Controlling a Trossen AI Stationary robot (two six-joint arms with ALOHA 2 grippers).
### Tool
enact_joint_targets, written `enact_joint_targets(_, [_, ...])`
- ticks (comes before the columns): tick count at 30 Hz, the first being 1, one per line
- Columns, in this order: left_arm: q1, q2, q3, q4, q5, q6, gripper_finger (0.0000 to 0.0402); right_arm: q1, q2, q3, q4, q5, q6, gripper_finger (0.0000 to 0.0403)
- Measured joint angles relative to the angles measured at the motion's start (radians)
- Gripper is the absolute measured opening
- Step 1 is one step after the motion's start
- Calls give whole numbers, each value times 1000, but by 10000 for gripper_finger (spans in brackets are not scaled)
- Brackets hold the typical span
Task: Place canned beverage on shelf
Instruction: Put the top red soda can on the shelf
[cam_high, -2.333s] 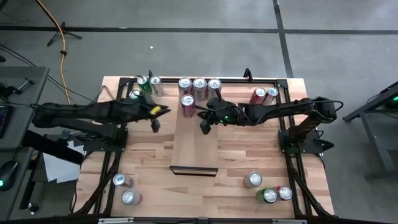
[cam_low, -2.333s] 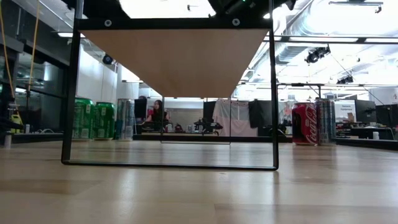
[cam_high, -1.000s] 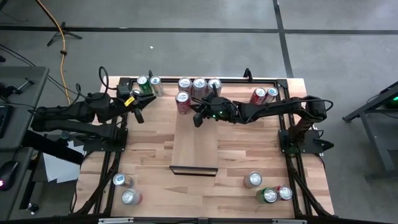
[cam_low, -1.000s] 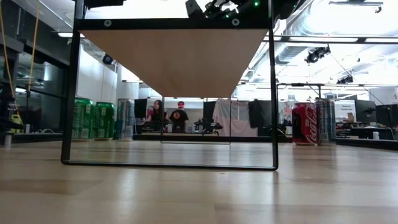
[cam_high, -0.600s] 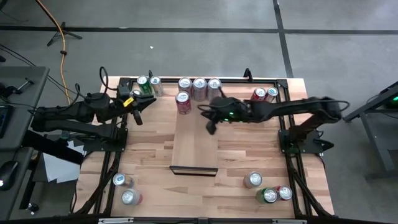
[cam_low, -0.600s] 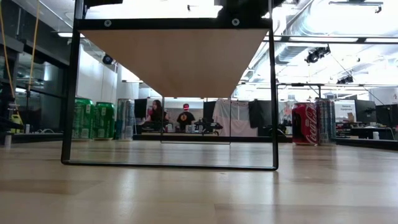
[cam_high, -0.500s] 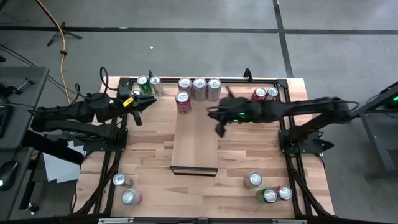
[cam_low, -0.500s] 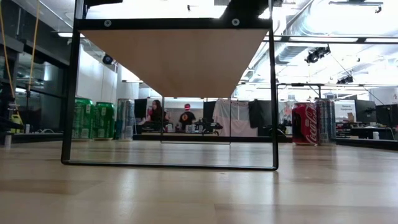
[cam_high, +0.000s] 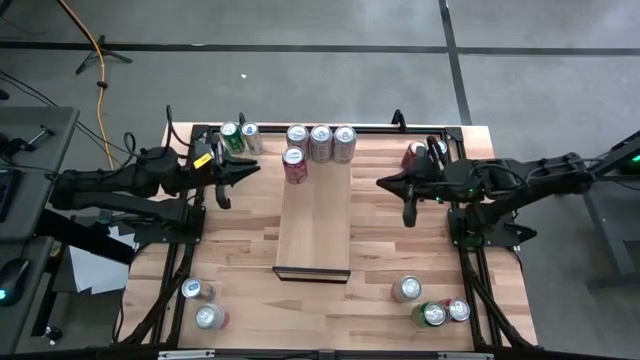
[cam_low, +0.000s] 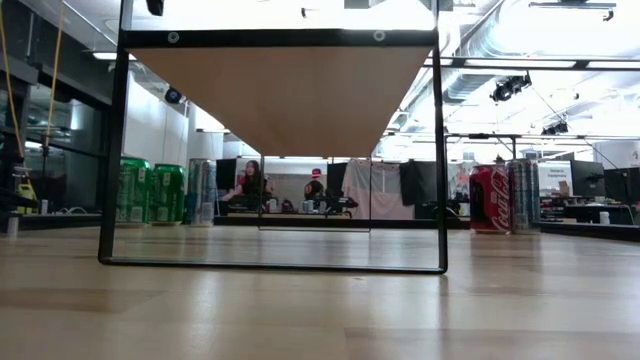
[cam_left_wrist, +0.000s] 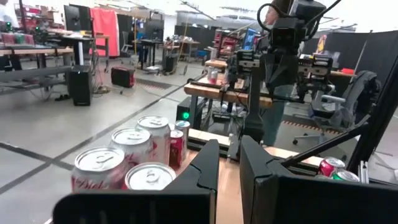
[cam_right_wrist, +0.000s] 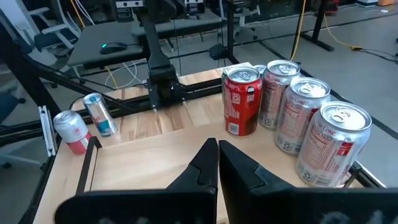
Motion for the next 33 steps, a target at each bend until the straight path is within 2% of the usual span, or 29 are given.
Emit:
enact_joint_targets(8, [0, 38, 0, 4, 1, -10, 0, 11, 4, 0, 0, 14, 3, 0])
enact_joint_targets(33, [0, 37, 0, 1, 1, -11, 0, 11, 2, 0, 1, 14, 3, 0])
